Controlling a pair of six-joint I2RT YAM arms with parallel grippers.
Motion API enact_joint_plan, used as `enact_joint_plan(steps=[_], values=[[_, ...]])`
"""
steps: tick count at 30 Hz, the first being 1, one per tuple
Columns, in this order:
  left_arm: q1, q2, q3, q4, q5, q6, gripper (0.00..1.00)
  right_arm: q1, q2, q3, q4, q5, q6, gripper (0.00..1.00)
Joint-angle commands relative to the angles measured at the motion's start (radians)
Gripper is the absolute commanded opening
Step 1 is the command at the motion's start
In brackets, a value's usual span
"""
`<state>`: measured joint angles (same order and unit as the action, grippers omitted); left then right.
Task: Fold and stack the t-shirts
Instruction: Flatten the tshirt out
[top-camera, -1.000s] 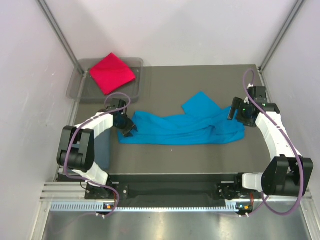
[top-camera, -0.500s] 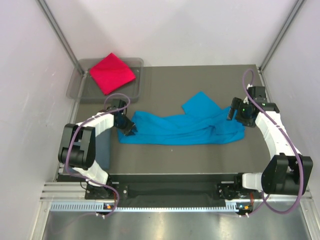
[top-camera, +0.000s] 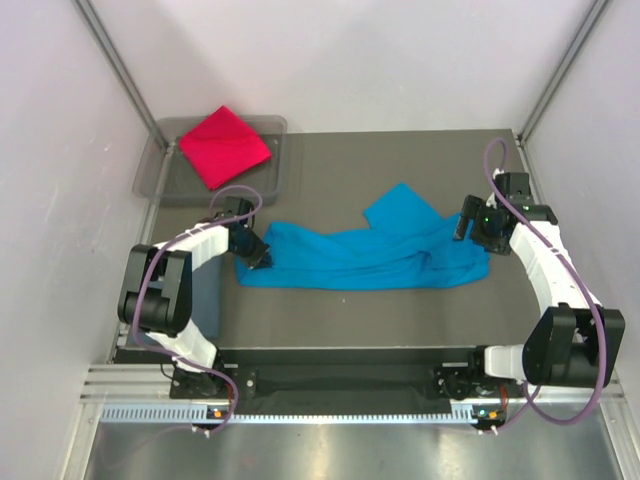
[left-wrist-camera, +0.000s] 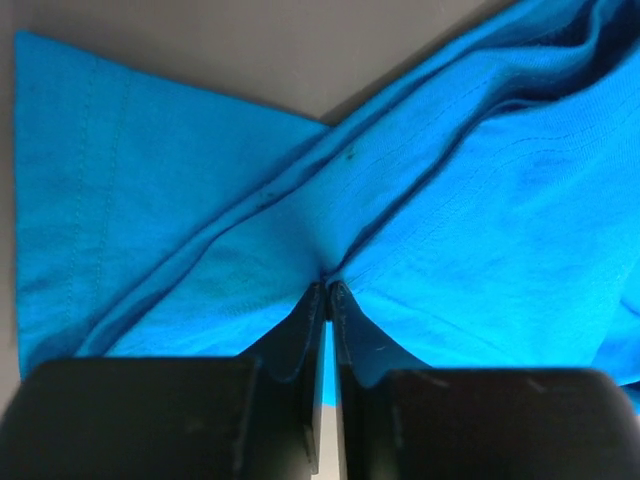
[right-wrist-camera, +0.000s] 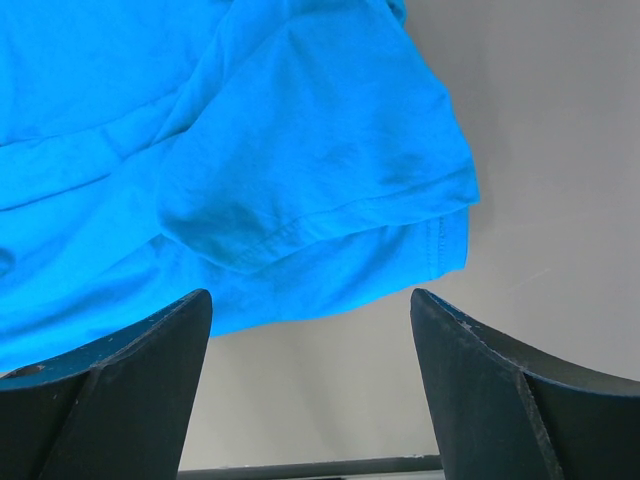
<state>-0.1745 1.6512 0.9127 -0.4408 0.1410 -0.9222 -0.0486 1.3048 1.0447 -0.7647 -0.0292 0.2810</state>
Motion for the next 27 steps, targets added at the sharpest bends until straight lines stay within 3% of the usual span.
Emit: enact_joint_plan(steps=[1,5,10,11,19,24,27], values=[[0.004,0.007,0.025,0.031,-0.030,0.032,0.08,0.004,-0.004,-0.008,0.033,0.002,0.004,0.81],[0.004,-0.014,0.028,0.016,-0.034,0.059,0.01,0.004,0.016,-0.011,0.013,0.021,0.012,0.82],[0.004,-0.011,0.028,0.014,-0.034,0.080,0.25,0.004,0.027,-0.011,0.008,0.005,0.012,0.84],[0.004,-0.004,0.029,0.016,-0.029,0.086,0.25,0.004,0.024,-0.011,0.011,0.002,0.012,0.84],[0.004,0.032,0.060,0.027,-0.020,0.106,0.14,0.004,0.013,-0.005,0.011,-0.003,0.014,0.83],[0.004,0.027,0.071,0.025,-0.012,0.117,0.14,0.004,0.021,-0.009,0.010,0.003,0.011,0.84],[0.004,0.024,0.075,0.024,0.003,0.117,0.05,0.004,0.028,-0.009,0.008,0.005,0.009,0.84]])
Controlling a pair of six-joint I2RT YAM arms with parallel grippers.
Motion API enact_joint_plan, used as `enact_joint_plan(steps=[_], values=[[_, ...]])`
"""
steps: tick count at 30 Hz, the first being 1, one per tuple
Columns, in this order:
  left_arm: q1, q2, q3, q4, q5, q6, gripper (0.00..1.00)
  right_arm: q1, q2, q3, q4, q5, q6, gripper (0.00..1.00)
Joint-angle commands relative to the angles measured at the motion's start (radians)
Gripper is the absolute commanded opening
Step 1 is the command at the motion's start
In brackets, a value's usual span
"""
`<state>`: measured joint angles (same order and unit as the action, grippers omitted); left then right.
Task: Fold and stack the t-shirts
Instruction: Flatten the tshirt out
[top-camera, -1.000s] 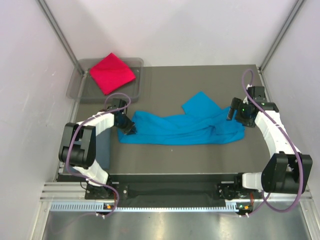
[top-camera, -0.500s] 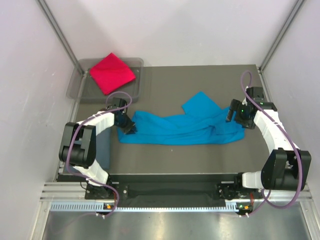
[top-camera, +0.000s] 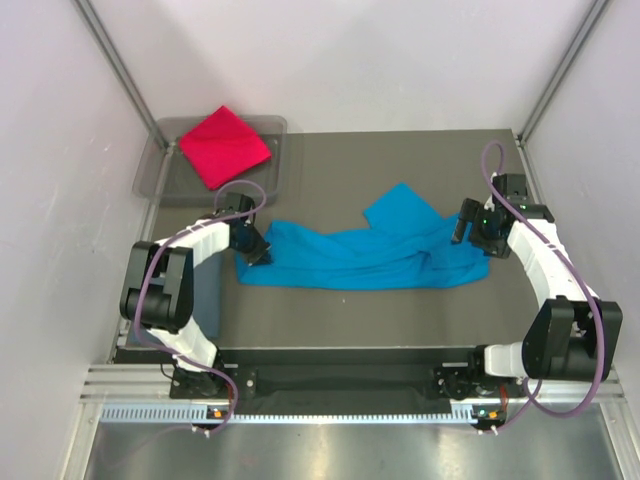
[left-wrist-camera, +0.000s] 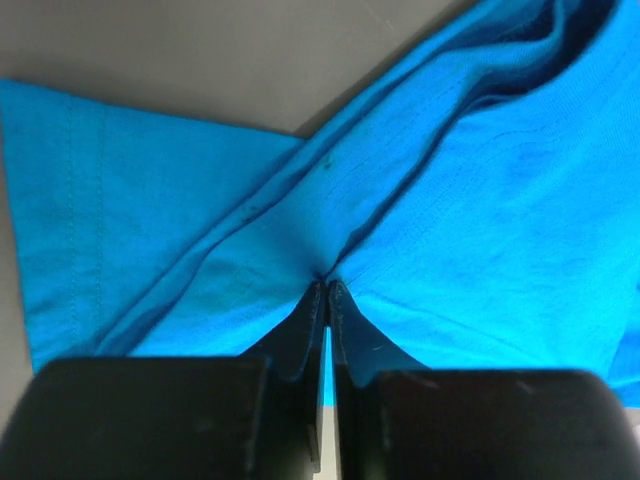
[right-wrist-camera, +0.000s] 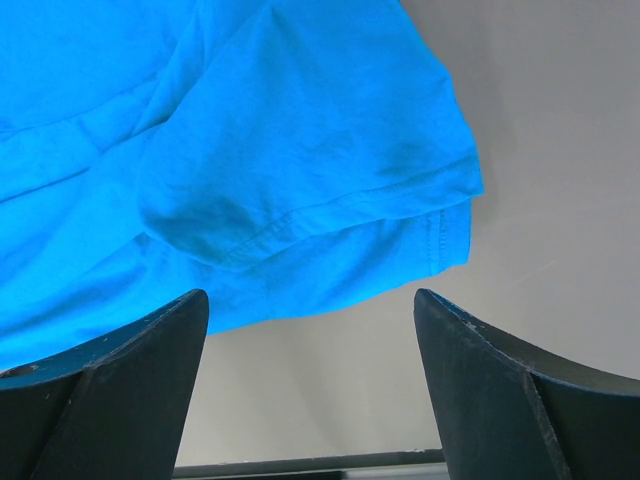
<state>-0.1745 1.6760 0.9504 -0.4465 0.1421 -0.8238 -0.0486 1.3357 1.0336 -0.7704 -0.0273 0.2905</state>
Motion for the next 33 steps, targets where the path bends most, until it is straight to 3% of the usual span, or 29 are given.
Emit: enact_joint_plan(steps=[1,13,19,22,26,33], values=[[0.004,-0.008,0.039,0.029,0.002,0.020,0.03,0.004,-0.003,0.002,0.014,0.004,-0.004,0.84],[0.001,-0.070,0.097,-0.040,-0.003,0.061,0.00,-0.002,0.010,-0.012,0.005,0.048,-0.011,0.83],[0.001,-0.088,0.132,-0.054,0.022,0.120,0.00,-0.019,0.000,-0.069,0.002,0.069,-0.007,0.64],[0.001,-0.093,0.139,-0.038,0.037,0.132,0.00,-0.036,0.010,-0.101,0.020,0.087,-0.011,0.62],[0.000,-0.093,0.139,-0.018,0.071,0.146,0.00,-0.158,0.031,-0.106,0.075,0.034,0.012,0.61],[0.000,-0.081,0.143,0.008,0.163,0.204,0.00,-0.223,0.088,-0.095,0.177,-0.023,0.049,0.49]])
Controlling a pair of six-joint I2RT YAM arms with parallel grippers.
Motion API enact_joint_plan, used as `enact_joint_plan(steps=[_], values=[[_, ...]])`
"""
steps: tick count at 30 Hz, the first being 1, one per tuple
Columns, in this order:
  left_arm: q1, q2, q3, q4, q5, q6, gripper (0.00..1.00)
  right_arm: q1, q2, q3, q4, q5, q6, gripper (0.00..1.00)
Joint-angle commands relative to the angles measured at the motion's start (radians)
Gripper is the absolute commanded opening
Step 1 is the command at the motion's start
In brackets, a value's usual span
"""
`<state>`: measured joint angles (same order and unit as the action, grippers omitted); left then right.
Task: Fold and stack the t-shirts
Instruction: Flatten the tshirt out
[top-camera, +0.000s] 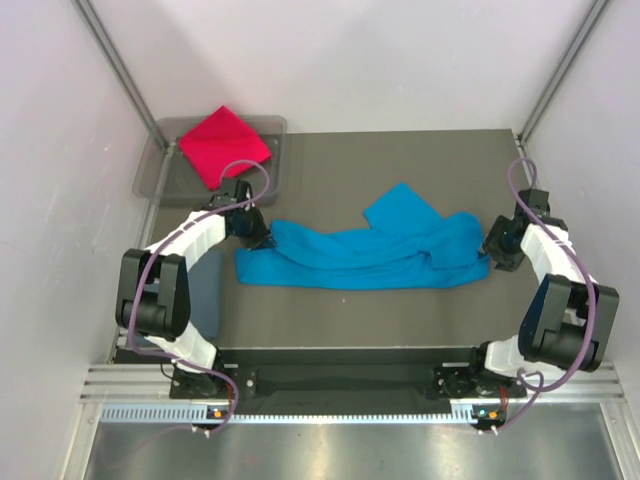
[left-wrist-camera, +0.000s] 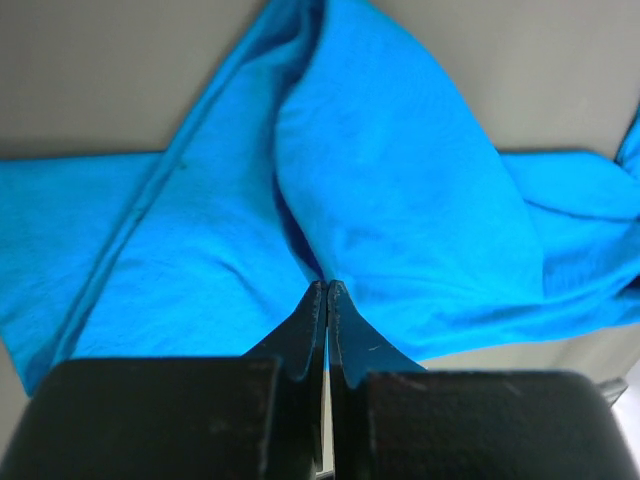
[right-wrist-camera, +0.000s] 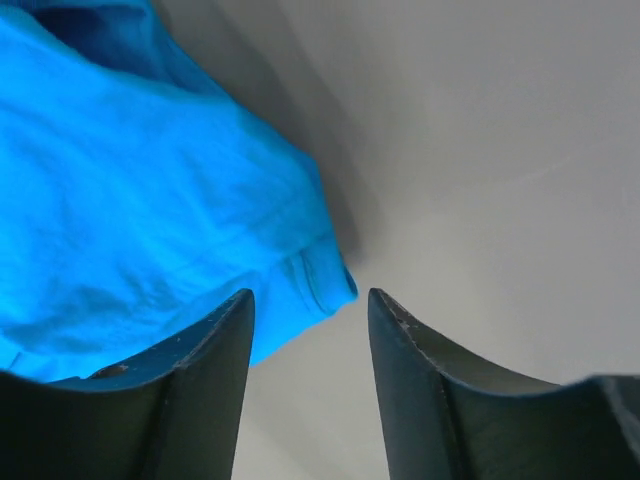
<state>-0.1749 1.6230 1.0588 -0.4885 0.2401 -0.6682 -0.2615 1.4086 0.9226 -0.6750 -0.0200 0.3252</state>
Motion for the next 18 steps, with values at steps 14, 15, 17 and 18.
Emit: enact_joint_plan(steps=[14,15,17,18], values=[[0.000,-0.031,0.030,0.062,0.117,0.105,0.00,-0.027,0.107,0.039,0.146,0.009,-0.035,0.34],[0.000,-0.031,0.029,0.062,0.119,0.105,0.00,-0.027,0.112,0.039,0.146,0.009,-0.038,0.34],[0.000,-0.032,0.029,0.065,0.126,0.102,0.00,-0.028,0.115,0.041,0.152,0.006,-0.040,0.34],[-0.001,-0.032,0.029,0.067,0.131,0.101,0.00,-0.028,0.118,0.042,0.153,0.000,-0.043,0.34]])
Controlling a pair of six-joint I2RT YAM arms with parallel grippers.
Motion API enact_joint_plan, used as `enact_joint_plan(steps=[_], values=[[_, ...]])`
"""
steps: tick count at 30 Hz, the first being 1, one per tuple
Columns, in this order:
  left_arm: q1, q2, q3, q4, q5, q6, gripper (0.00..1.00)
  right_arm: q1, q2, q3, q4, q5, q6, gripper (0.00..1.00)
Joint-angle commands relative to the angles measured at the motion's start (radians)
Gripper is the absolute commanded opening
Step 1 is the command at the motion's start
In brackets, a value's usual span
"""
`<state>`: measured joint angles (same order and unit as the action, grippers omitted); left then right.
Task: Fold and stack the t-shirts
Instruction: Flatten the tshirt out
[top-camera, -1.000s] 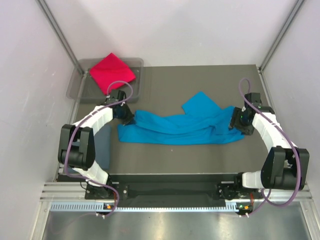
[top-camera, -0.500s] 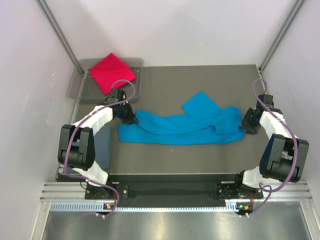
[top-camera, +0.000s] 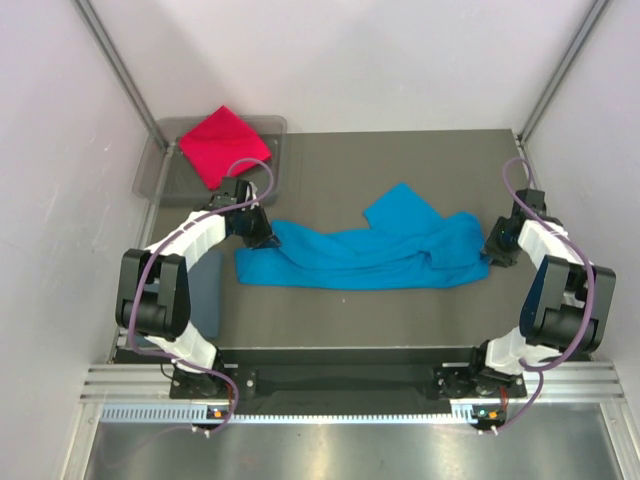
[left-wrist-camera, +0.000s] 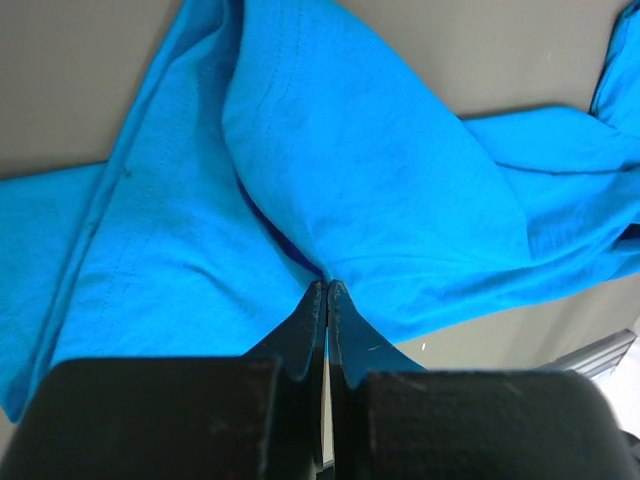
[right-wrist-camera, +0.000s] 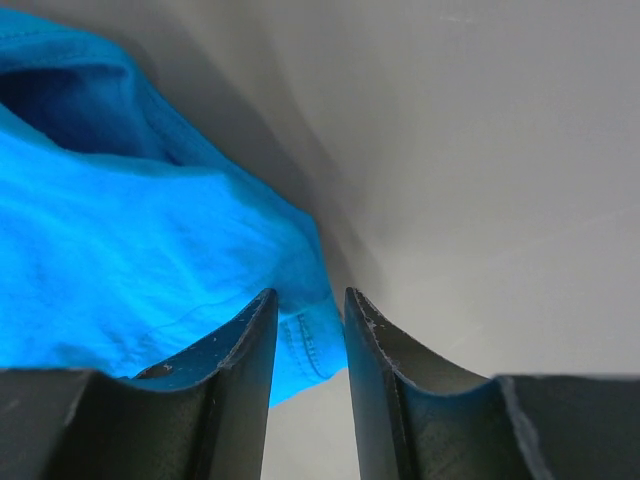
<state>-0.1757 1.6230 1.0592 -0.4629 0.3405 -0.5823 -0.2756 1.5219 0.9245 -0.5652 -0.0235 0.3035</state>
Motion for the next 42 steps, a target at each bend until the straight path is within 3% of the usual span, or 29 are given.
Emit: enact_joint_plan(steps=[1,15,19,22,23,32,35,42], values=[[0.001,-0.032,0.028,0.041,0.032,0.015,0.00,-0.014,0.007,0.040,0.047,0.004,-0.021,0.34],[0.001,-0.092,-0.013,0.043,0.046,0.012,0.00,-0.014,0.057,0.065,0.079,-0.032,-0.037,0.33],[0.001,-0.106,-0.019,0.038,0.042,0.009,0.00,-0.014,0.075,0.069,0.085,-0.050,-0.030,0.24],[0.001,-0.117,-0.016,0.032,0.035,0.002,0.00,-0.013,0.067,0.074,0.079,-0.046,-0.023,0.09],[0.001,-0.121,-0.013,0.029,0.029,0.001,0.00,-0.013,0.057,0.082,0.071,-0.041,-0.014,0.00],[0.001,-0.184,0.097,0.021,0.003,0.030,0.00,-0.007,-0.127,0.244,0.132,-0.018,0.135,0.00],[0.001,-0.202,0.180,0.043,0.031,0.056,0.00,-0.014,-0.170,0.383,0.163,-0.041,0.184,0.00],[0.001,-0.294,0.344,0.231,0.101,0.076,0.00,-0.065,-0.253,0.575,0.324,-0.116,0.318,0.00]])
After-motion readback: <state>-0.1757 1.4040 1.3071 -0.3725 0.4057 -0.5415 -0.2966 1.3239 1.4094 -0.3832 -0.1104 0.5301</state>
